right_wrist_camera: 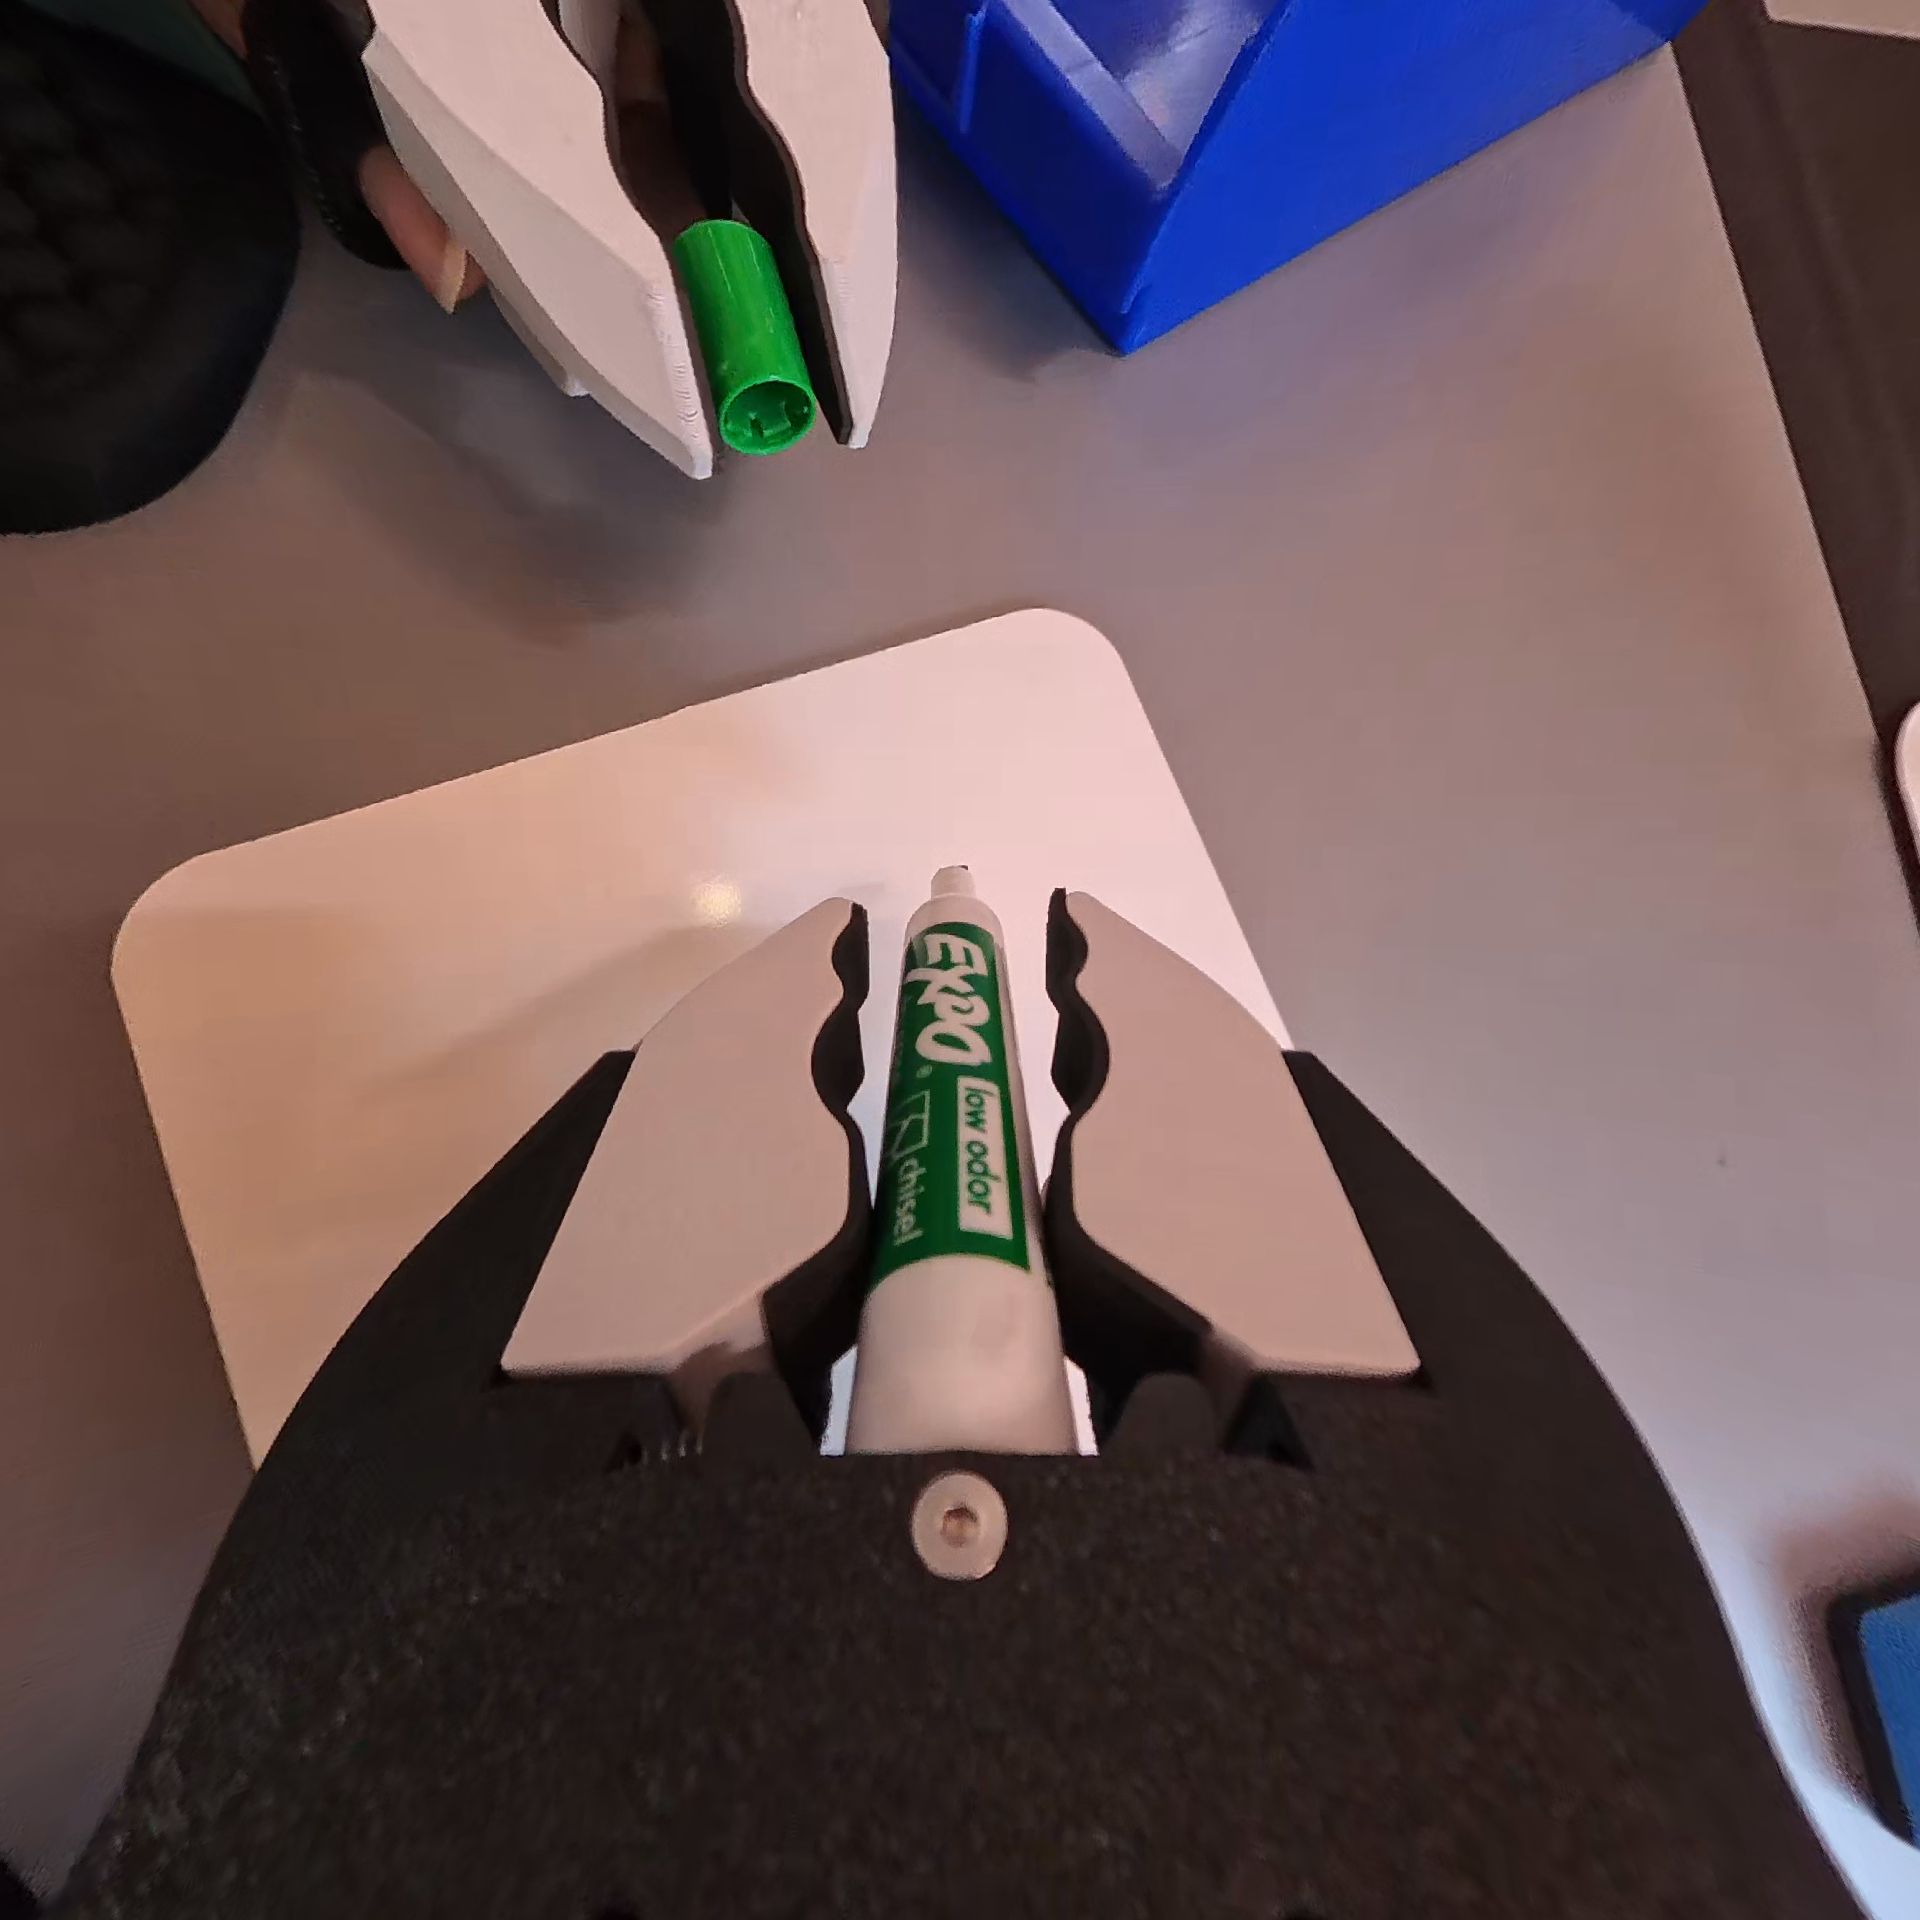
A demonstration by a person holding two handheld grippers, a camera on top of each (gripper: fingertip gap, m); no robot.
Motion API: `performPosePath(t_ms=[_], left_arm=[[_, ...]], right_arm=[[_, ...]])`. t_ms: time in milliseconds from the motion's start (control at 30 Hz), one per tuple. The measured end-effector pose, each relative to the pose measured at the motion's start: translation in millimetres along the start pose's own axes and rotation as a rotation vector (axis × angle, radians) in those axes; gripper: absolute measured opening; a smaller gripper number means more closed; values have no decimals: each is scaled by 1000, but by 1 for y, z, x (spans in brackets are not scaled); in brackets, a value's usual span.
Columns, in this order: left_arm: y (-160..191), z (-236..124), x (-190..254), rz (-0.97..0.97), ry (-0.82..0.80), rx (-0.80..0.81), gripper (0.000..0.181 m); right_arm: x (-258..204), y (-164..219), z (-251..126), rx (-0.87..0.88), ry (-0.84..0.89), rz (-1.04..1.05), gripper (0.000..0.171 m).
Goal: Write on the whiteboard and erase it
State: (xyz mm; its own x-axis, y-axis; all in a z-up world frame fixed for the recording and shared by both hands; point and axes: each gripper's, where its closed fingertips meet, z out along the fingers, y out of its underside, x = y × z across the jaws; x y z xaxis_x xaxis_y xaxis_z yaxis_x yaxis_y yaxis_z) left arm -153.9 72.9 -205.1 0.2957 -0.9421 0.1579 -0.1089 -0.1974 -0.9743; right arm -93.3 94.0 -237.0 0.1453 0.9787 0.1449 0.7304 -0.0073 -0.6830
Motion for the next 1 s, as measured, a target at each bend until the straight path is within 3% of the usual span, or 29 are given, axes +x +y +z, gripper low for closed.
performPosePath(t_ms=[500,1000], left_arm=[[-3,-3,-4,-14,-11,22,20],[-2,-1,2,43,-15,13,20]], right_arm=[[0,-7,9,51,-38,19,34],[-13,-14,-9,39,23,1,34]])
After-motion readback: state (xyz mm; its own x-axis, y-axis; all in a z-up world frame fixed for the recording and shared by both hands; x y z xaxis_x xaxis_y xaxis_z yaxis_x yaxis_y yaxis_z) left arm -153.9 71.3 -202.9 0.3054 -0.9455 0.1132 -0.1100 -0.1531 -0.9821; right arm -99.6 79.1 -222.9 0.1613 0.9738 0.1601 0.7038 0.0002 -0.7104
